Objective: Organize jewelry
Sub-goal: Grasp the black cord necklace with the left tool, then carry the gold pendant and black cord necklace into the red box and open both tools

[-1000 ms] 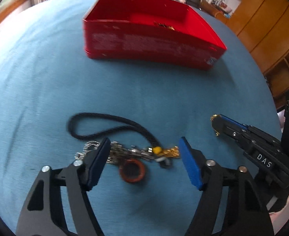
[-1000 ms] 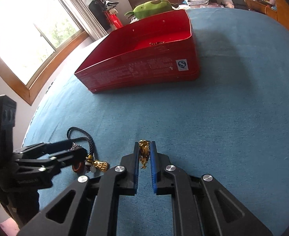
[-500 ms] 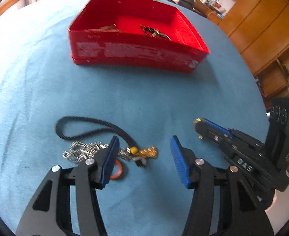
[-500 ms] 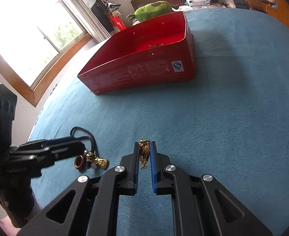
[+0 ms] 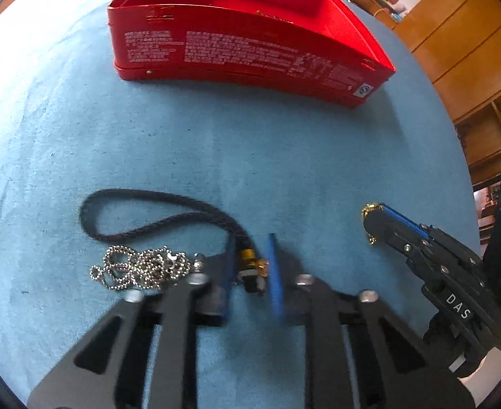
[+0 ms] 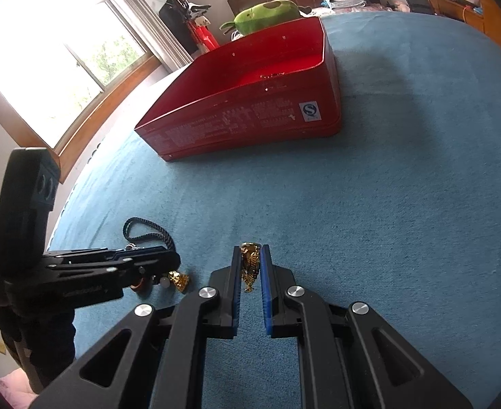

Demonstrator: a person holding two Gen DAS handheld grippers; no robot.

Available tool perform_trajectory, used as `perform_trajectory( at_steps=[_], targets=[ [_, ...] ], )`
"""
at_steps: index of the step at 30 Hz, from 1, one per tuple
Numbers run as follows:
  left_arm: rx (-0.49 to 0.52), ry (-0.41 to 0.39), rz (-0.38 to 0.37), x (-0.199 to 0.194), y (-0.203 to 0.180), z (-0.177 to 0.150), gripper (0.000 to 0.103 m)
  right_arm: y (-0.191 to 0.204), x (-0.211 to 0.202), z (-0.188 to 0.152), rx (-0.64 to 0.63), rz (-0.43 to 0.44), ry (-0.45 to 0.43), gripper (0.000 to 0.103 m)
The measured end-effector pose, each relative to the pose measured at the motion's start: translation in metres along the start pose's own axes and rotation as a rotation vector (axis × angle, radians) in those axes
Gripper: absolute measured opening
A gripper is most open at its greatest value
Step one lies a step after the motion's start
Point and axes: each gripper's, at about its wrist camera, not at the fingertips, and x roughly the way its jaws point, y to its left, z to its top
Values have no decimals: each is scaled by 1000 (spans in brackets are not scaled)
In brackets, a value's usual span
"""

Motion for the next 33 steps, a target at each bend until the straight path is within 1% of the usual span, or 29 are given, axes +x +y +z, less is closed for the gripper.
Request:
perform_trajectory(
  at_steps=[2,4,9,12,15,18,20,23,26,33],
  targets=[
    [-9,-7,-20,0,2,-1,6,1,1,0,0,-2,2,10],
    [-5,-26,-21,-4,4,-2,5,1,2,0,1,-3,3,10],
    [13,-111,-47,-27,7,-6,5,0,1,1,12,-4,-7,10],
    [14,-154,-47,-42,8,-7,5,-1,0,1,16,0,-9,10],
    [11,-182,-47,-54,13,-8,5,-1,0,1,18,-3,-5,10],
    [4,-193,-41,-58,16,-9,5,-2,3,1,23,-12,6,10],
    [-3,-187,-35,-57,22,-12,5,-3,6,1,27,-18,17,10],
    [-13,-166,-32,-49,32,-11,5,-3,10,1,31,-27,27,10],
    [-21,-163,-38,-41,34,-9,5,-2,8,1,31,-25,21,10],
    [-10,-224,-54,-68,38,-10,5,12,-14,9,-5,19,-23,10]
  ],
)
